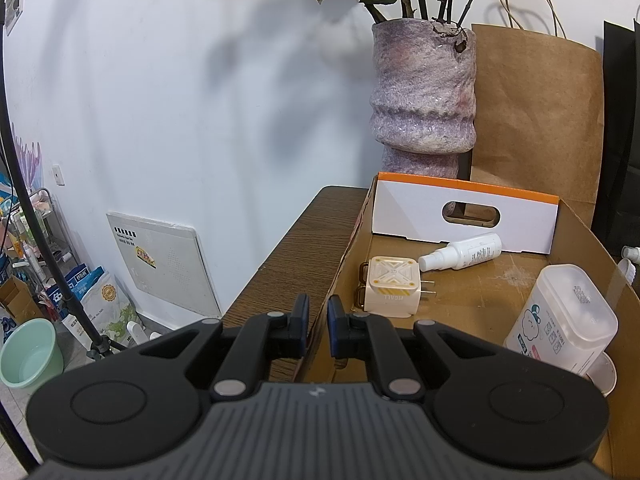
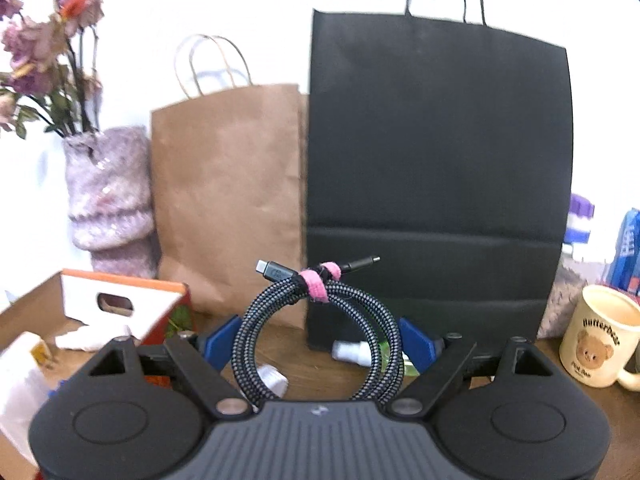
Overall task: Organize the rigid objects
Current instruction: 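Grasp the black braided cable with pink strap with the right gripper, then carry the braided cable over the orange box with the right gripper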
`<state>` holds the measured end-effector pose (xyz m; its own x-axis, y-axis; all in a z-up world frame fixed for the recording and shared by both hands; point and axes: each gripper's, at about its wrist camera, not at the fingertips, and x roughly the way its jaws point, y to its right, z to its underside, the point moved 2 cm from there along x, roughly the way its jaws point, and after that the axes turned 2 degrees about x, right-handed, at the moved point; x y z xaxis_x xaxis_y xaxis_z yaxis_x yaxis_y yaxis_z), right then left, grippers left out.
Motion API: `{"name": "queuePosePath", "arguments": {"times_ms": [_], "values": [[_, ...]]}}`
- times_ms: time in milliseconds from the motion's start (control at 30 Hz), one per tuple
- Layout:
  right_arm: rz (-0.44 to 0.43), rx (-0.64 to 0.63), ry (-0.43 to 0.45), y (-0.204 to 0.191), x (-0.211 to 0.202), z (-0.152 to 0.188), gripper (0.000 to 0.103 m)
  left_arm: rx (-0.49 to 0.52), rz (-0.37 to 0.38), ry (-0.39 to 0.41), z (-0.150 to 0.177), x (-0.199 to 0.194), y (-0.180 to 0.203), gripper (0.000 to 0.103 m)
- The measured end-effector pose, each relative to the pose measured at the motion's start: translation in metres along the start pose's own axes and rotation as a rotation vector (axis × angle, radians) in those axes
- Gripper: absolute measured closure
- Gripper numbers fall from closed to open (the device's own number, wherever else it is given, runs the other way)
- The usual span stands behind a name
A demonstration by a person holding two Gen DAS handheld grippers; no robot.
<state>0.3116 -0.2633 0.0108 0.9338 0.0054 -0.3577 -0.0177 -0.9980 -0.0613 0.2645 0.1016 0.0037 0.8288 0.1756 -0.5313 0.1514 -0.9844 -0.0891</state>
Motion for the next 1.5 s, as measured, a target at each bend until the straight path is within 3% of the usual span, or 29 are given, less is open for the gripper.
{"name": "queuePosePath", "arguments": {"times_ms": [633,1000,1500], "values": [[-0.214,-0.121,0.078,-0.083,-0.044,-0.01,0.019,0.0,0.0,0.0,0.0,0.0,0.0,0.092],[-0.315,-0.157,0.061,-0.13,-0.048,-0.009,0.019,0.0,0.0,0.0,0.0,0.0,0.0,0.092],[-0.374,-0.201,-0.016,-0.165,-0.037,-0.006,0.019,0.002,-0.002,0.002,0.0,0.0,0.0,0.092]]}}
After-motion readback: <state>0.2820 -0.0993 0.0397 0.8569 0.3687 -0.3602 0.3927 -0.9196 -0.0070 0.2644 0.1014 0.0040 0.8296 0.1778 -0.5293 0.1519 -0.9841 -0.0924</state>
